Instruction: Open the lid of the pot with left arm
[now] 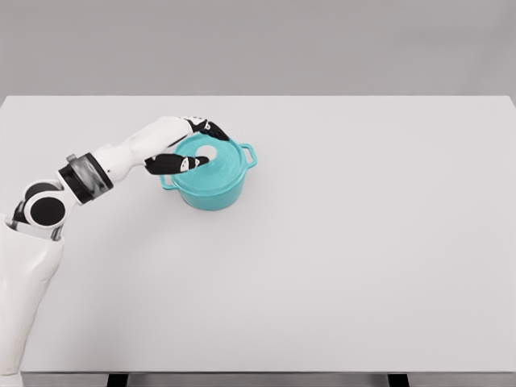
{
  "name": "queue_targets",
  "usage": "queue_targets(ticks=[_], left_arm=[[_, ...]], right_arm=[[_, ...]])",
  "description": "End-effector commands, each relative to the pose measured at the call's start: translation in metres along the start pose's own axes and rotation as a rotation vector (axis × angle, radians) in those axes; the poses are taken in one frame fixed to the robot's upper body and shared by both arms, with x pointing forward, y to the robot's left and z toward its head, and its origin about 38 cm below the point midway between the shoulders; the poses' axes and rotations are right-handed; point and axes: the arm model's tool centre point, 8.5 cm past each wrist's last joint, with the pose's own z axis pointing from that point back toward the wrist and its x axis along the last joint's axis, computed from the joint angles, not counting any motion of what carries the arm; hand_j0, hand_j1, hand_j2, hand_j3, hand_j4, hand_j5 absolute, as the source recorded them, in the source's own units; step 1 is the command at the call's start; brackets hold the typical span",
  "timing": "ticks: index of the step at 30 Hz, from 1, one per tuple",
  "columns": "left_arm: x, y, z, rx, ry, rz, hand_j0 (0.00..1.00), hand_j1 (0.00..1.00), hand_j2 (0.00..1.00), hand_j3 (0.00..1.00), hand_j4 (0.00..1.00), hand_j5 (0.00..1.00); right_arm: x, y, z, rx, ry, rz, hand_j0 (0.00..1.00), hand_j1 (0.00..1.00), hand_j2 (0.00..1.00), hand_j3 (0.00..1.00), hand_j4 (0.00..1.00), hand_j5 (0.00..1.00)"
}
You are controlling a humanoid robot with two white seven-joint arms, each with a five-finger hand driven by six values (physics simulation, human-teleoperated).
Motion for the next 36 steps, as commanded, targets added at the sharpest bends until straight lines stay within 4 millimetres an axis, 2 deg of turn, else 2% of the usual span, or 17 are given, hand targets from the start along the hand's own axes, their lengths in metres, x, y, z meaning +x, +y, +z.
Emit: queue_targets(ticks=[1, 6, 23, 36], left_arm=[[0.000, 0.001, 0.000, 0.005, 0.000, 0.001, 0.68, 0.68, 0.68, 0.68, 0.68, 0.68], [-0.001, -0.002, 0.001, 0.005, 0.006, 0.007, 0.73, 0.73, 0.73, 0.73, 0.73, 0.73], [-0.014, -0.017, -0.007, -0.025, 0.056, 0.018, 0.72, 0.72, 0.72, 0.72, 0.72, 0.72], [-0.018, -0.019, -0.010, -0.030, 0.064, 0.030, 0.70, 0.70, 0.70, 0.70, 0.70, 0.70]], right_arm=[[0.000, 0.000, 0.000, 0.000, 0.000, 0.000, 1.00, 1.00, 1.00, 1.00, 1.00, 1.00], [0.000, 0.000, 0.000, 0.000, 0.000, 0.000, 1.00, 1.00, 1.00, 1.00, 1.00, 1.00], [0.000, 0.000, 0.000, 0.000, 0.000, 0.000, 1.00, 1.00, 1.00, 1.00, 1.00, 1.00], [0.000, 0.000, 0.000, 0.000, 0.001, 0.000, 1.00, 1.00, 1.00, 1.00, 1.00, 1.00]])
